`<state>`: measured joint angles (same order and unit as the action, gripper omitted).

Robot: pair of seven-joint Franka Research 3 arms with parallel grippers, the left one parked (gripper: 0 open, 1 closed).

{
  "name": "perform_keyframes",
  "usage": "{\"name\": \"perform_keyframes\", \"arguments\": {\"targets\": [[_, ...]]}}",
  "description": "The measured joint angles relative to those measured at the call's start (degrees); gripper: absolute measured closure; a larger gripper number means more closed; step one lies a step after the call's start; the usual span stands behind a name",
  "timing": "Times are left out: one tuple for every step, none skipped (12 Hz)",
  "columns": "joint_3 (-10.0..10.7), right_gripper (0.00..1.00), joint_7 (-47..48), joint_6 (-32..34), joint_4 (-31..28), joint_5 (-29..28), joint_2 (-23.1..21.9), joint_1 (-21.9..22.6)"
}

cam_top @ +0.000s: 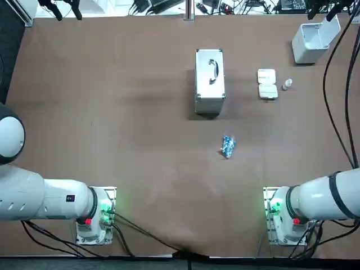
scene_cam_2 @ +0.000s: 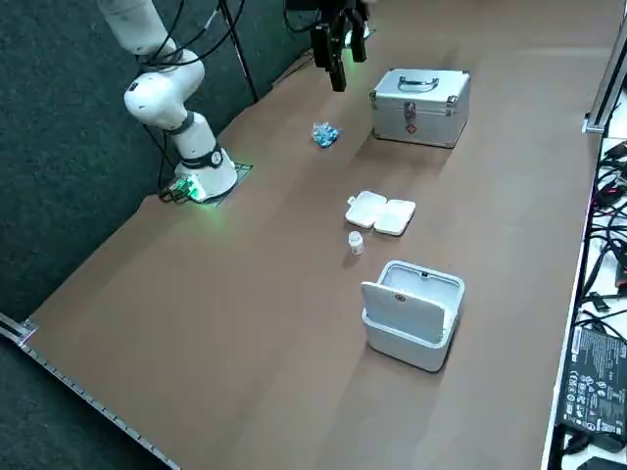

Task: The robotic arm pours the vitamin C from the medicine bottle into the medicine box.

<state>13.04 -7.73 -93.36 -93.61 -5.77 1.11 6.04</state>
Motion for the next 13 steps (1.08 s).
{"name": "perform_keyframes", "arguments": {"targets": [[0.4, 0.0, -2.9, 0.0, -0.1, -0.2, 0.1, 0.0], [1.0, 0.0, -6.4, -0.1, -0.2, -1.2, 0.3, 0.0], [1.7, 0.0, -9.6, -0.1, -0.2, -2.7, 0.6, 0.0], [2.6, 0.0, -12.7, -0.1, -0.2, -4.2, 1.0, 0.0], [3.5, 0.0, -16.0, -0.1, -0.3, -5.6, 1.6, 0.0], [4.2, 0.0, -19.0, -0.2, -0.3, -6.7, 2.1, -0.2], [4.5, 0.0, -22.0, -0.3, -0.3, -7.7, 2.6, -0.7], [4.8, 0.0, -25.0, -0.5, -0.3, -8.7, 3.1, -1.1], [4.8, 0.0, -28.1, -0.7, -0.3, -9.7, 3.6, -1.8], [4.9, 0.0, -31.3, -1.1, -0.4, -10.7, 4.2, -2.5], [4.9, 0.0, -34.3, -1.7, -0.5, -11.9, 4.8, -3.2], [4.9, 0.0, -37.2, -2.2, -0.7, -12.9, 5.4, -4.0], [4.9, 0.0, -40.2, -3.0, -1.2, -14.0, 5.9, -4.7]]}}
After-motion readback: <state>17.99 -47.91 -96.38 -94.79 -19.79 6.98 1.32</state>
